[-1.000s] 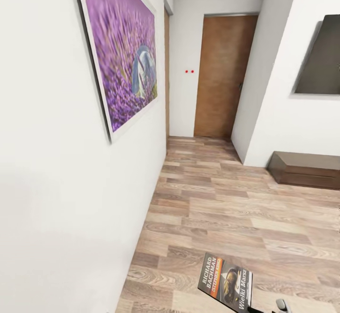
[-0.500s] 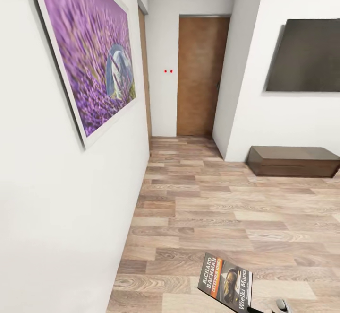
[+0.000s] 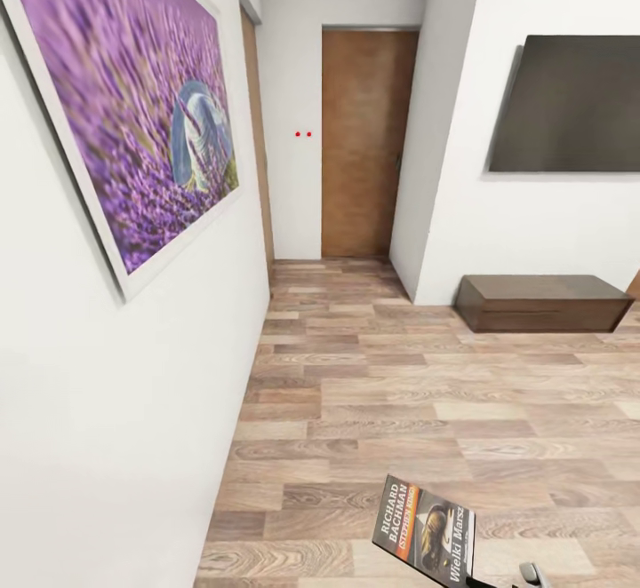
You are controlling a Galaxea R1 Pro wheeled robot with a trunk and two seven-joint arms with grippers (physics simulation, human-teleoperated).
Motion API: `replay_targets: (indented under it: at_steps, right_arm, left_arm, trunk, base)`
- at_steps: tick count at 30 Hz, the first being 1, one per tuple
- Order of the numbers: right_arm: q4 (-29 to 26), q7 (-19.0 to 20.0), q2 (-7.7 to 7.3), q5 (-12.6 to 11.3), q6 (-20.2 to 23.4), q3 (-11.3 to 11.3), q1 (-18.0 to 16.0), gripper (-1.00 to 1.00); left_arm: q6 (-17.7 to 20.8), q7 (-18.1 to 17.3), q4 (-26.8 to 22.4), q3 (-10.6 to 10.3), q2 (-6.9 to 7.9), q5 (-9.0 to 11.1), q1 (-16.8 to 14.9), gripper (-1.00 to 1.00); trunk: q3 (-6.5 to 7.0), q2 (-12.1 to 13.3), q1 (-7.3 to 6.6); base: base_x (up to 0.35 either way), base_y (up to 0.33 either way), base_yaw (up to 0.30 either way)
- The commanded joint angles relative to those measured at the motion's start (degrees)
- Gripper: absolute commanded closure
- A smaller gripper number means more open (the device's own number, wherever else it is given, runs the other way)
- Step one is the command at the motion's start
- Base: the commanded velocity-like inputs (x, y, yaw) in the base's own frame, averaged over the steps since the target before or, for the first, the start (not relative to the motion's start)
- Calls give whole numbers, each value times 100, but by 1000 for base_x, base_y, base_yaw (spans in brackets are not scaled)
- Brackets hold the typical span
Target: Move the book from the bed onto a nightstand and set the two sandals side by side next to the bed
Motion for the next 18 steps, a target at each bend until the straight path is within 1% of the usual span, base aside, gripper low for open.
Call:
replay_targets:
  at_steps: [1, 4, 10, 13, 18]
  right_arm:
    - [4, 19, -1, -50, 59, 18, -6, 100]
    - [6, 24, 0, -50, 57, 18, -6, 100]
    - [7, 22, -1, -50, 57, 18, -6, 100]
    - [7, 22, -1, -50, 58, 18, -6, 100]
    - [7, 22, -1, -50, 57, 18, -6, 100]
  left_arm:
    - [-17, -22, 6, -48, 1, 59, -6, -100]
    - [-19, -22, 6, -48, 1, 59, -6, -100]
    - [-25, -22, 6, -48, 1, 59, -6, -100]
    - [-24, -22, 6, -48, 1, 59, -6, -100]
    - [-23, -22, 6, -48, 1, 62, -6, -100]
  trunk:
    - [-12, -12, 7]
    - [-12, -12, 7]
    - [-12, -12, 7]
    - [-12, -12, 7]
    - [-12, -12, 7]
  base:
    - [330, 0, -1]
    - [192, 0, 0]
    - [74, 0, 0]
    - [246, 0, 0]
    - [315, 0, 0]
